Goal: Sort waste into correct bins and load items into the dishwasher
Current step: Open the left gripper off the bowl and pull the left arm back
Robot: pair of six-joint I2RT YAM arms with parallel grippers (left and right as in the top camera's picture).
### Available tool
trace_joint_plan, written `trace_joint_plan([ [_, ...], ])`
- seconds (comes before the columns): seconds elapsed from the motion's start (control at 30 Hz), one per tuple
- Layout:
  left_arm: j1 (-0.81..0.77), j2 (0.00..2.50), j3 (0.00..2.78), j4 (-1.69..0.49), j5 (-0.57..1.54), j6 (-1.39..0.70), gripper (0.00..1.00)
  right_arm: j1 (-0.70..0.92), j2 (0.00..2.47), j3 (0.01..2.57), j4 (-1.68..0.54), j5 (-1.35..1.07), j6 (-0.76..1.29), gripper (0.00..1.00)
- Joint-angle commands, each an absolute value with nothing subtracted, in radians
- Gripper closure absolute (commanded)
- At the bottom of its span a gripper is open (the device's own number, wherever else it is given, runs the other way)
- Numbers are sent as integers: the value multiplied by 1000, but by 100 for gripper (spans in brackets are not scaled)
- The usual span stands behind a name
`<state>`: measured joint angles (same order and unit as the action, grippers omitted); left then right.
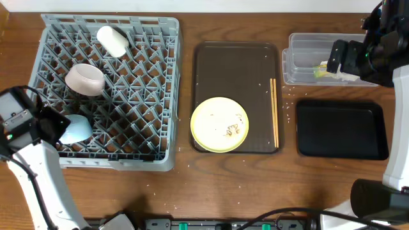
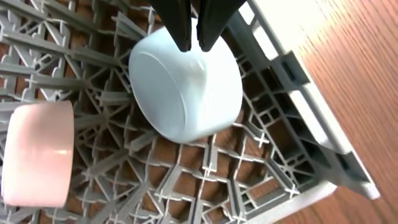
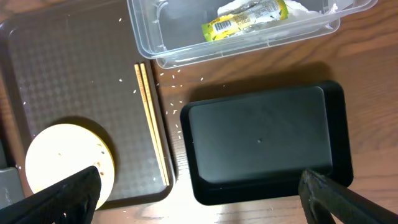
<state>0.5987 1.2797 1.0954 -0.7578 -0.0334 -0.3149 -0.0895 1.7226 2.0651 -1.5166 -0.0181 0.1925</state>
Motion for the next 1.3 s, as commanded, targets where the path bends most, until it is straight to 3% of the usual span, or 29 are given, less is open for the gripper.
trace_joint_plan([
  [0.0, 601, 1289, 1113, -727, 7, -319, 92, -91, 1700, 2066, -1514, -12, 178, 1],
  [0.13, 596, 1303, 1110, -585, 186, -279, 92, -91, 1700, 2066, -1514, -12, 178, 1],
  [0.23, 590, 1342, 1110, -540, 208, -243, 92, -91, 1700, 2066, -1515, -12, 178, 1],
  [0.53, 606, 1475, 1110, -665, 142, -244, 92, -91, 1700, 2066, -1515, -11, 178, 1],
  [1.03, 766, 1332, 1110, -904, 69, -264, 93, -91, 1700, 2066, -1514, -12, 178, 1],
  [1.27, 766, 1279, 1111, -745, 375, -262, 93, -91, 1700, 2066, -1511, -12, 178, 1],
])
